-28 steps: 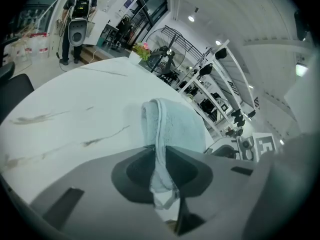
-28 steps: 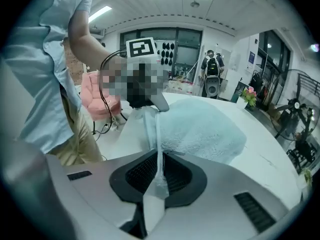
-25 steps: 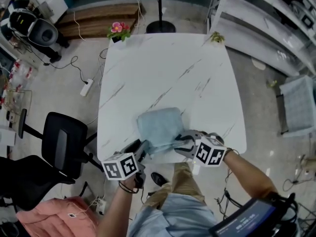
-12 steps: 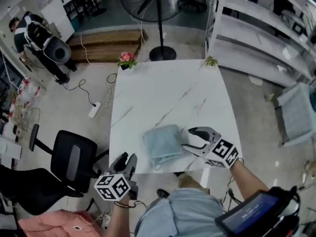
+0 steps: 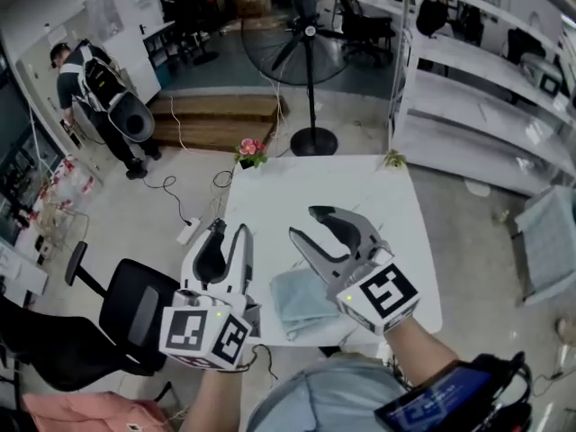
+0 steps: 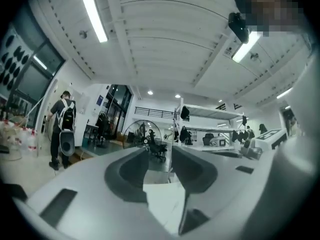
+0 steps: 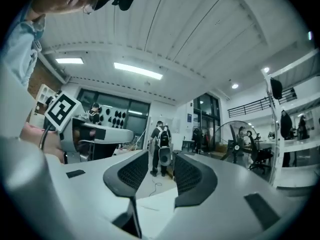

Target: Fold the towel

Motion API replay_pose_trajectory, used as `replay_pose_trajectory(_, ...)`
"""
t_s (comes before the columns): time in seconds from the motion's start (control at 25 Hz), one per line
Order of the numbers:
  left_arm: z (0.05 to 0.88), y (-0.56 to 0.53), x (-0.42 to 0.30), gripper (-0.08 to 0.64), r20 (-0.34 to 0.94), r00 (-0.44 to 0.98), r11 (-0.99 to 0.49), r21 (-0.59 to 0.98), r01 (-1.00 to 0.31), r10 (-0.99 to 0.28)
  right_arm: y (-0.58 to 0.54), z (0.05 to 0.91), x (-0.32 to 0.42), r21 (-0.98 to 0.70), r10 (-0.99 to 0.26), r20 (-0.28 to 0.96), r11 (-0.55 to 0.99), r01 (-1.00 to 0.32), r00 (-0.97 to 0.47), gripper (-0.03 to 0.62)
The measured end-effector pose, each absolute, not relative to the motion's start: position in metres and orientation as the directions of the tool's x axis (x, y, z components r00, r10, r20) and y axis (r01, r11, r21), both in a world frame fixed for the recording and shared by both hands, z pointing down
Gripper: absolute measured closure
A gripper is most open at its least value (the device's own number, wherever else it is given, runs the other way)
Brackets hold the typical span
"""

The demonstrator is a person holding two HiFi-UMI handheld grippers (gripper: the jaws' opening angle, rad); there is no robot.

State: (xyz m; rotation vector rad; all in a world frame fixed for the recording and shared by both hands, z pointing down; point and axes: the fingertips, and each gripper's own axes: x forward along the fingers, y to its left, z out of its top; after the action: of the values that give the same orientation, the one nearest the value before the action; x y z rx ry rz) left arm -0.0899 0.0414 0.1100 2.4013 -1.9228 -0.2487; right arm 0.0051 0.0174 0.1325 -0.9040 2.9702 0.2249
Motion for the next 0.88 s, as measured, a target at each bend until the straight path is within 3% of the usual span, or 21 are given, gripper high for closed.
replay_pose_trajectory(0.08,0.107,0.044,-0.094,0.46,-0.112,0.154,-0.167,0.121,-0.979,-0.982,0.015,0.136,0.002,0.14,-0.58,-0.07,0.8,-0.583,-0.812,0.446)
replay_pose_trajectory(0.12,0.112,0.045,-0.098,0.528,-0.11,0.12,-0.132,0.119,-0.984,-0.987,0.014,0.14,0.0,0.147,-0.584,-0.068,0.796,-0.587,-0.809,0.482)
replay_pose_trajectory(0.24,0.141,0.041,-0.102,0.548,-0.06,0.065,-0.073,0.134,-0.988,-0.996,0.012,0.16,-0.002,0.137,-0.592,-0.05,0.794,-0.592,-0.805,0.571)
replay_pose_trajectory(0.88,0.162,0.045,-0.097,0.551,0.003,0.037,-0.037,0.017,-0.999,-0.999,0.01,0.165,0.002,0.124,-0.625,-0.064,0.768,-0.628,-0.778,0.579)
